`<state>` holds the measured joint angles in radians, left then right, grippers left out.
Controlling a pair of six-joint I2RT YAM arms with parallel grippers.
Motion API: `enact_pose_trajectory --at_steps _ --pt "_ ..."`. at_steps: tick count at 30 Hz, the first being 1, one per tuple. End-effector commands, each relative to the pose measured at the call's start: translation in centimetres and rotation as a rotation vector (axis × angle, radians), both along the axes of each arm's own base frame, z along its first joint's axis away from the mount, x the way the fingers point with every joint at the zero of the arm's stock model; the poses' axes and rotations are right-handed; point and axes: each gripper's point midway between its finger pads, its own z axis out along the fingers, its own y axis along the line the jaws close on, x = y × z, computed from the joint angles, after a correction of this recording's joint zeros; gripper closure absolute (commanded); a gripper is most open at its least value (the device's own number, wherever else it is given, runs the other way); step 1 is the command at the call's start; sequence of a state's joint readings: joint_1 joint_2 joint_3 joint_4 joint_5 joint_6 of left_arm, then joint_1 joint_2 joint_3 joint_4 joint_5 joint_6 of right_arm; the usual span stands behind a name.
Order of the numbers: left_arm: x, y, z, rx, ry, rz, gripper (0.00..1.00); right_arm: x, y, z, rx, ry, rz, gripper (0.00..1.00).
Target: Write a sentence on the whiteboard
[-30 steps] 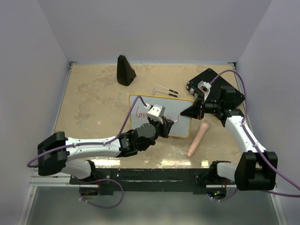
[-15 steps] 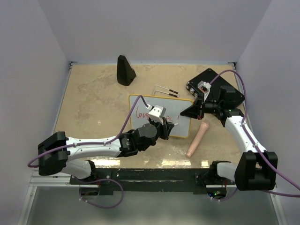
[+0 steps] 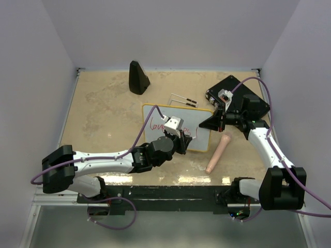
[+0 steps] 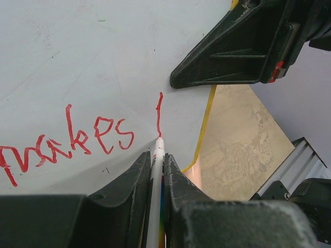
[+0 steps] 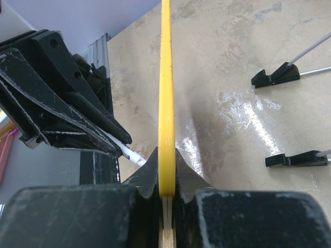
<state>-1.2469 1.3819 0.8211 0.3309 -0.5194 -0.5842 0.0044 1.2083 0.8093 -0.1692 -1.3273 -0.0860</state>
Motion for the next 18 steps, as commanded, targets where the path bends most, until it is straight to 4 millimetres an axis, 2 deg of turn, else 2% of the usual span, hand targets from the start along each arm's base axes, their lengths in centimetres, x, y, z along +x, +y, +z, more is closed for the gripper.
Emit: enact_pose_trajectory --at_steps 1,8,9,13,18 --pt "0.3 -1.2 2.9 -0.067 -0.046 -0.010 1.00 -1.0 0.3 2.0 0.049 -0.059 0.071 1.00" --pt "0.0 -1.1 4.7 -0.125 -0.070 -0.030 1.00 -1.0 0.3 2.1 0.045 -0.068 0.064 1.00" --pt "-0.1 -0.9 4.4 -0.125 -0.070 -0.033 1.00 -1.0 0.3 2.0 0.046 -0.065 0.067 1.00" --pt "-0.8 -0.4 6.1 -0.164 -0.093 -0.060 1.00 -1.1 0.3 2.1 0.047 -0.070 0.070 1.00" --pt "-1.3 0.6 7.3 -0.201 -0.131 -0.081 1.00 -1.2 0.3 2.0 0.051 -0.072 0.081 1.00"
